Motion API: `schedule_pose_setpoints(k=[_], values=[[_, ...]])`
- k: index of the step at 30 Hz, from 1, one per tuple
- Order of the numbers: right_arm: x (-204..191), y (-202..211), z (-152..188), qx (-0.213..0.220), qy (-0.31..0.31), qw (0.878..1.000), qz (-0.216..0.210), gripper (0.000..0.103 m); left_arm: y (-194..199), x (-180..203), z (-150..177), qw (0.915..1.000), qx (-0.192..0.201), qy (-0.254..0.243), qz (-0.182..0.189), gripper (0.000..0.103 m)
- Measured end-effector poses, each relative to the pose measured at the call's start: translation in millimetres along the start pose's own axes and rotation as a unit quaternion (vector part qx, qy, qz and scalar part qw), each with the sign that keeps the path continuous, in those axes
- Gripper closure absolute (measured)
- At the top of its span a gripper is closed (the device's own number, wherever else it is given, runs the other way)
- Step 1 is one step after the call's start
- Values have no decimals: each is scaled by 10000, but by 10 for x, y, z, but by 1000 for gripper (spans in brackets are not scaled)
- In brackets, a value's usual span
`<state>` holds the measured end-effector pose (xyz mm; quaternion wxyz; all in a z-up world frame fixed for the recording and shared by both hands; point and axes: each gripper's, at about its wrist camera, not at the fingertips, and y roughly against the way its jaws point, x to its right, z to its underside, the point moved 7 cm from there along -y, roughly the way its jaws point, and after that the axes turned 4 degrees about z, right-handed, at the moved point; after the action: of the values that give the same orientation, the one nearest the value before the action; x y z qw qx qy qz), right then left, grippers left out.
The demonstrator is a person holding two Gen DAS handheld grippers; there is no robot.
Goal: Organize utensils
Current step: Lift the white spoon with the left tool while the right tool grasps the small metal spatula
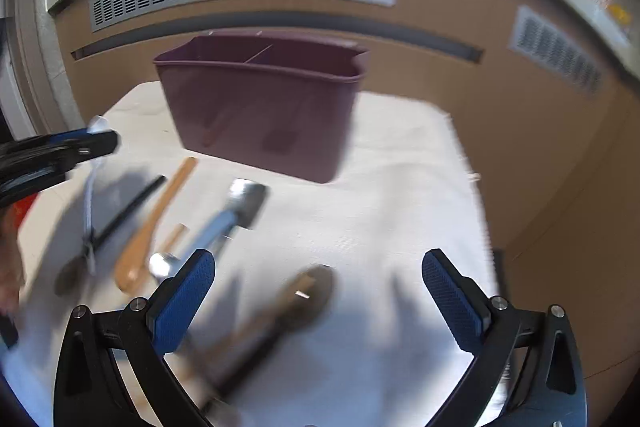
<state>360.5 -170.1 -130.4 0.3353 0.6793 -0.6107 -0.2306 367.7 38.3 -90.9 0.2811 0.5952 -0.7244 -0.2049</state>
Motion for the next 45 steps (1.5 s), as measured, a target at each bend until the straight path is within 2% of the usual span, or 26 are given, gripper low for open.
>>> schedule_pose_setpoints(k=[3, 5, 7, 9, 12, 15, 18, 26, 30, 31, 32, 33, 38, 42, 45], values=[[-234, -133, -123, -88, -101, 9993, -361, 1, 274, -91, -39, 9994, 325, 67, -29, 68], [-374, -259, -221, -60, -11, 9998, -208, 7, 387, -145, -41, 9990, 430, 102, 25, 68], [-511, -399, -294, -87, 101, 9999, -34, 25, 489, -192, -9, 9986, 456, 229, 158, 68], [-615, -546, -333, -280, 152, 9995, 73, 34, 517, -242, 15, 9981, 469, 329, 212, 68], [-693, -706, -340, -655, 67, 9976, 222, 38, 602, -297, 55, 9973, 558, 418, 223, 69], [-768, -746, -302, -859, -11, 9963, 82, 73, 671, -304, 67, 9965, 620, 485, 294, 69], [-816, -618, -311, -778, 58, 9969, -49, 74, 733, -272, 62, 9960, 661, 493, 347, 69], [-587, 454, -368, 270, -95, 9979, -574, 74, 971, -13, 1, 9944, 810, 371, 576, 69], [-436, 905, -376, 759, -75, 9953, -592, 75, 1102, 202, -8, 9930, 888, 297, 726, 69], [-373, 999, -375, 870, -88, 9943, -615, 78, 1137, 247, -15, 9927, 917, 269, 741, 68], [-355, 1069, -396, 967, -72, 9934, -614, 93, 1186, 307, -35, 9922, 986, 199, 733, 69], [-331, 1140, -395, 1021, -53, 9931, -579, 97, 1225, 361, -64, 9918, 1049, 119, 714, 69], [-254, 1377, -582, 1433, 45, 9878, -612, 99, 1378, 559, -385, 9884, 1276, -66, 818, 69], [-138, 1437, -724, 1462, -72, 9850, -916, 100, 1454, 587, -532, 9868, 1365, -37, 876, 68], [-8, 1366, -708, 1320, -103, 9873, -876, 100, 1412, 540, -490, 9891, 1286, -49, 721, 68]])
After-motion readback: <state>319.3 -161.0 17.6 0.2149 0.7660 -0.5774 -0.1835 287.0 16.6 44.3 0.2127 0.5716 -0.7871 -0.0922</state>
